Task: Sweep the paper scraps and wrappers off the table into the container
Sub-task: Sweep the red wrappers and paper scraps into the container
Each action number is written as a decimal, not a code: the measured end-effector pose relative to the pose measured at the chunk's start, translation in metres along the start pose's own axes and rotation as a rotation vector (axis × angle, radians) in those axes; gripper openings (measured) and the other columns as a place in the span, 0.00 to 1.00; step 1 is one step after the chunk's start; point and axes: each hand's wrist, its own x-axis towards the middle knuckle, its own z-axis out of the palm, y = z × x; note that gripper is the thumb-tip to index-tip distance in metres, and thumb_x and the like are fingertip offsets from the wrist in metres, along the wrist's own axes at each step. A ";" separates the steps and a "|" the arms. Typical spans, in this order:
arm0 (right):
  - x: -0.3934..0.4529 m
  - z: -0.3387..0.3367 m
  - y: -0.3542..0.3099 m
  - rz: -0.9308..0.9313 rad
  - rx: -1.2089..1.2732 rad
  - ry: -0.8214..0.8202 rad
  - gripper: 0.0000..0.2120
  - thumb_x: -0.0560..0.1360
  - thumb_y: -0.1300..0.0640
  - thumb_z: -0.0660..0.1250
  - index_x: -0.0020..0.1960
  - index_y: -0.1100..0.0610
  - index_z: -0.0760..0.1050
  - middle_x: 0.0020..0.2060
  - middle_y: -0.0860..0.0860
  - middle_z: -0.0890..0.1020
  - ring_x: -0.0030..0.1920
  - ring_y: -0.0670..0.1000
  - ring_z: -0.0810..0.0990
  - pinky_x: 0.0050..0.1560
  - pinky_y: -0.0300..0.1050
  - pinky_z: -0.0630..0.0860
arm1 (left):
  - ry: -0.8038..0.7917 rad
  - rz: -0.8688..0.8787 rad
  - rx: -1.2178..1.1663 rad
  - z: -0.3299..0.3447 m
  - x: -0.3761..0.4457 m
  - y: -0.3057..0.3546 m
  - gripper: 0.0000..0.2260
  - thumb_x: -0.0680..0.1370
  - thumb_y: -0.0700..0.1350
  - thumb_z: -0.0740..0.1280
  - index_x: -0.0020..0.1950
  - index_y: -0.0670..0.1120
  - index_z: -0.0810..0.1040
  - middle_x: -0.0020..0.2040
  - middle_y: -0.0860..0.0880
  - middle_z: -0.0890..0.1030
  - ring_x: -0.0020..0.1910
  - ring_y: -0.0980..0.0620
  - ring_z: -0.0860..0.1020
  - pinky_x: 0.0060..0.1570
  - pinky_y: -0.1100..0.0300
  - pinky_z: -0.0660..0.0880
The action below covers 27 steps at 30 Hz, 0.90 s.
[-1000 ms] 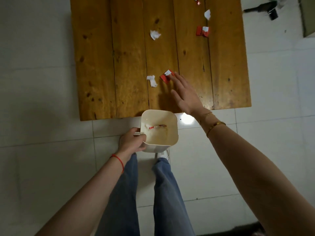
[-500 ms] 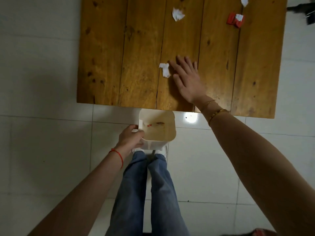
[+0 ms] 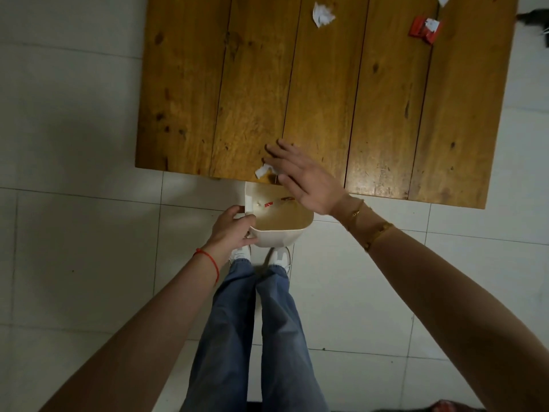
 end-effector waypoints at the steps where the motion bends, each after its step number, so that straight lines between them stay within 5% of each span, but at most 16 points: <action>1: -0.006 0.004 -0.004 -0.017 0.004 -0.016 0.22 0.83 0.53 0.51 0.74 0.59 0.67 0.76 0.56 0.64 0.79 0.56 0.55 0.78 0.56 0.52 | -0.003 -0.003 -0.007 0.000 -0.001 0.000 0.16 0.73 0.36 0.66 0.60 0.44 0.76 0.62 0.41 0.79 0.58 0.39 0.80 0.48 0.51 0.83; 10: -0.037 0.019 -0.023 -0.077 0.059 -0.121 0.21 0.84 0.55 0.51 0.75 0.58 0.65 0.76 0.55 0.65 0.78 0.52 0.57 0.78 0.52 0.55 | -0.025 -0.022 -0.031 0.003 -0.002 0.001 0.19 0.75 0.37 0.65 0.66 0.42 0.73 0.64 0.41 0.77 0.59 0.38 0.80 0.39 0.57 0.84; 15: -0.032 -0.005 -0.020 -0.092 0.002 -0.081 0.21 0.84 0.56 0.52 0.76 0.57 0.63 0.77 0.54 0.62 0.78 0.52 0.60 0.76 0.45 0.60 | -0.016 -0.033 -0.031 0.005 0.000 0.004 0.20 0.74 0.37 0.66 0.66 0.44 0.73 0.65 0.42 0.76 0.59 0.38 0.80 0.44 0.54 0.84; 17: -0.022 -0.021 -0.015 -0.030 0.017 0.034 0.22 0.83 0.57 0.53 0.77 0.57 0.62 0.77 0.54 0.62 0.77 0.51 0.60 0.76 0.42 0.57 | -0.007 -0.029 -0.015 0.005 0.000 0.005 0.18 0.74 0.38 0.66 0.64 0.46 0.73 0.65 0.42 0.76 0.59 0.38 0.80 0.46 0.52 0.84; 20: 0.003 -0.046 0.010 0.183 0.056 0.222 0.24 0.83 0.52 0.51 0.78 0.56 0.59 0.78 0.53 0.60 0.78 0.52 0.57 0.77 0.50 0.57 | 0.007 -0.021 0.011 0.005 0.001 0.005 0.16 0.73 0.39 0.67 0.61 0.47 0.74 0.65 0.42 0.76 0.59 0.39 0.80 0.49 0.49 0.83; 23: 0.032 -0.067 0.039 0.335 0.032 0.255 0.25 0.84 0.49 0.51 0.79 0.54 0.55 0.80 0.52 0.54 0.80 0.54 0.50 0.78 0.57 0.53 | 0.014 -0.023 -0.001 0.005 0.003 0.004 0.18 0.74 0.39 0.66 0.64 0.46 0.75 0.64 0.42 0.77 0.58 0.39 0.81 0.49 0.49 0.83; 27: 0.071 -0.088 0.062 0.405 -0.050 0.240 0.27 0.84 0.47 0.49 0.80 0.54 0.51 0.80 0.53 0.50 0.80 0.55 0.45 0.78 0.52 0.42 | 0.002 -0.033 -0.041 0.004 0.005 0.003 0.12 0.76 0.38 0.65 0.57 0.49 0.74 0.60 0.42 0.78 0.59 0.41 0.80 0.51 0.48 0.82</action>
